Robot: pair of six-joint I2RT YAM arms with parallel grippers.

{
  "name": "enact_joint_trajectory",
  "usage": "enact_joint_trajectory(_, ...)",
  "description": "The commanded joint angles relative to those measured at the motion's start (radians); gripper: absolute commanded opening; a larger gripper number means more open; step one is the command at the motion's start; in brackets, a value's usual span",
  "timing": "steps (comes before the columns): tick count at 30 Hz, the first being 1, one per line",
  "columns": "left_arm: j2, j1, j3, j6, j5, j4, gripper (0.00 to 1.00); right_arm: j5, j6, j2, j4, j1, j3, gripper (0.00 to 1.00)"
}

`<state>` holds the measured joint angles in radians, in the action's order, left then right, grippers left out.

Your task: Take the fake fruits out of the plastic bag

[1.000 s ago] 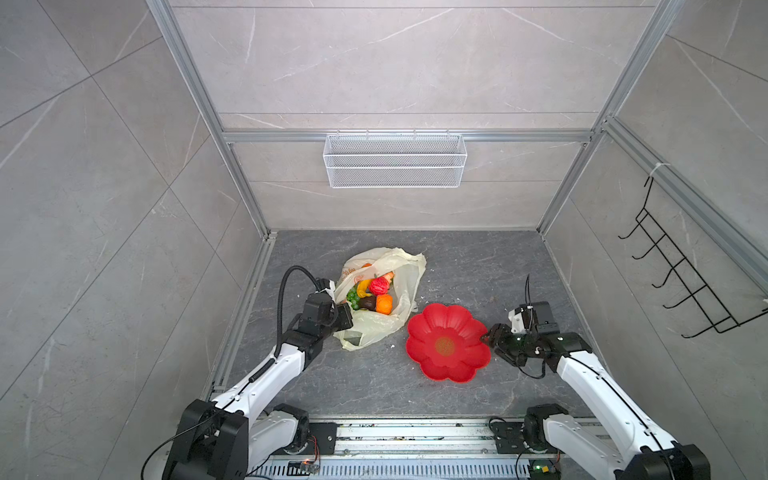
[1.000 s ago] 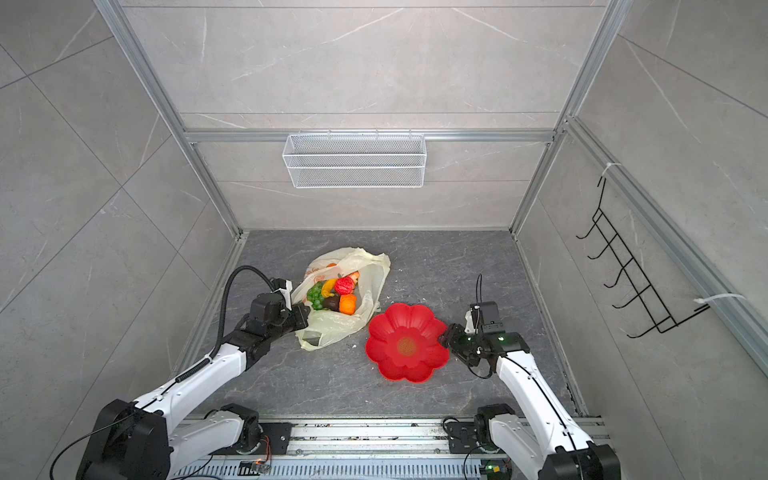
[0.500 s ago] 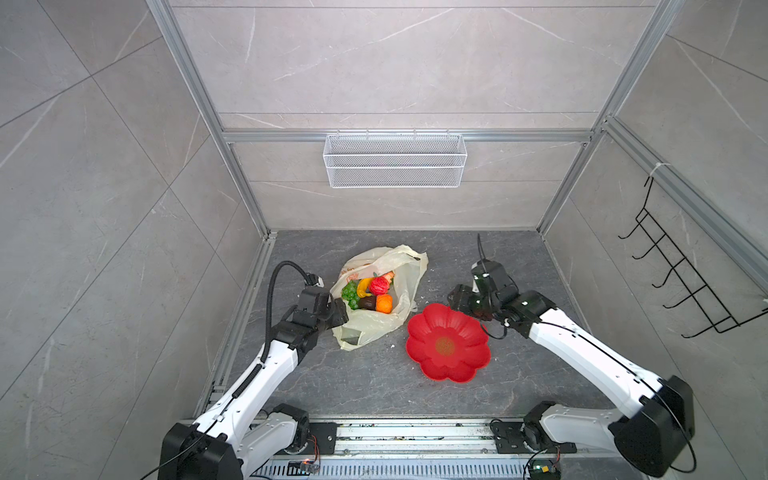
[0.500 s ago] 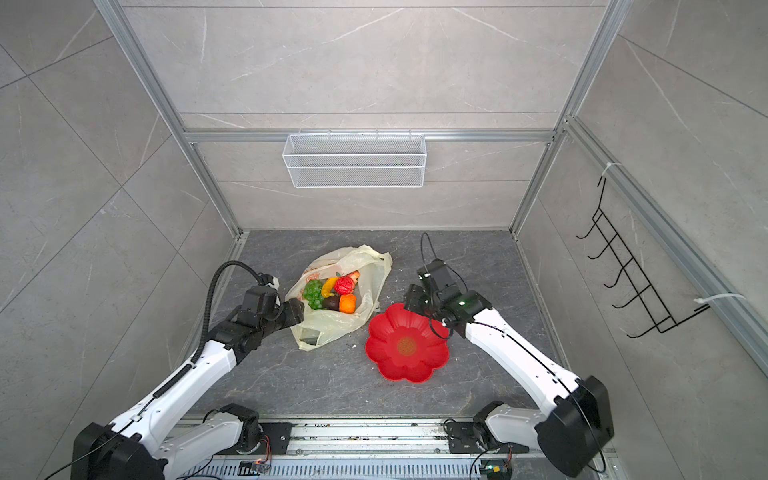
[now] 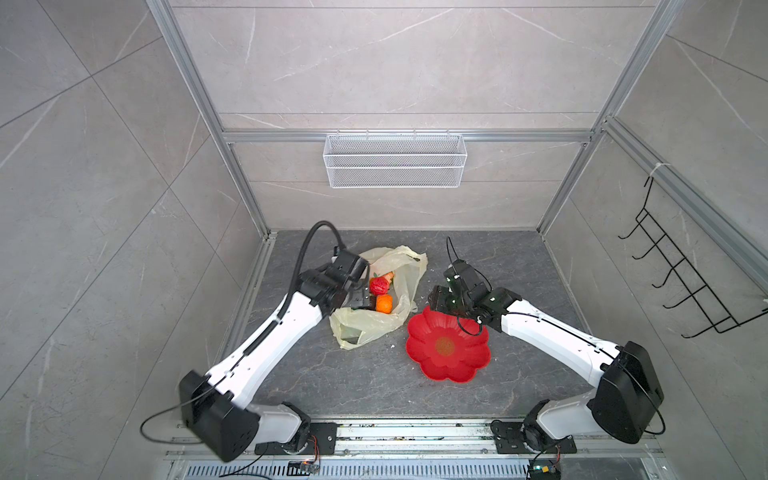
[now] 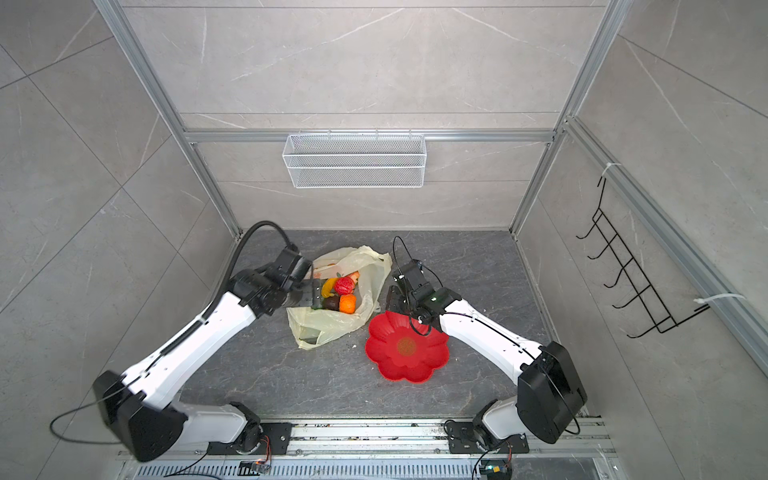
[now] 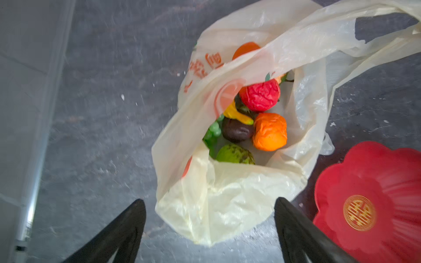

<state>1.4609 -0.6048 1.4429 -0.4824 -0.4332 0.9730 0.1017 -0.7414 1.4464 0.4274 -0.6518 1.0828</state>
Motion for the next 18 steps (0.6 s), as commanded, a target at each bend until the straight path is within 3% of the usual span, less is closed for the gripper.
enact_joint_trajectory(1, 0.191, -0.001, 0.113, 0.121, -0.158, 0.16, 0.95, 0.013, -0.013, -0.029, -0.022, -0.003, -0.036, 0.64)
enact_joint_trajectory(10, 0.518, 0.013, 0.347, 0.206, -0.353, 0.201, 0.98, 0.005, -0.001, -0.037, -0.036, -0.004, -0.062, 0.64)
enact_joint_trajectory(12, 0.565, 0.028, 0.388, 0.214, -0.383, 0.182, 0.94, -0.01, -0.007, -0.025, -0.048, -0.003, -0.065, 0.64)
enact_joint_trajectory(15, 0.602, 0.058, 0.393, 0.264, -0.34, 0.083, 0.86, -0.024, -0.016, -0.017, -0.059, -0.003, -0.066, 0.64)
enact_joint_trajectory(18, 0.632, 0.102, 0.406, 0.269, -0.269, 0.032, 0.68, -0.024, -0.019, -0.02, -0.062, -0.003, -0.071, 0.64)
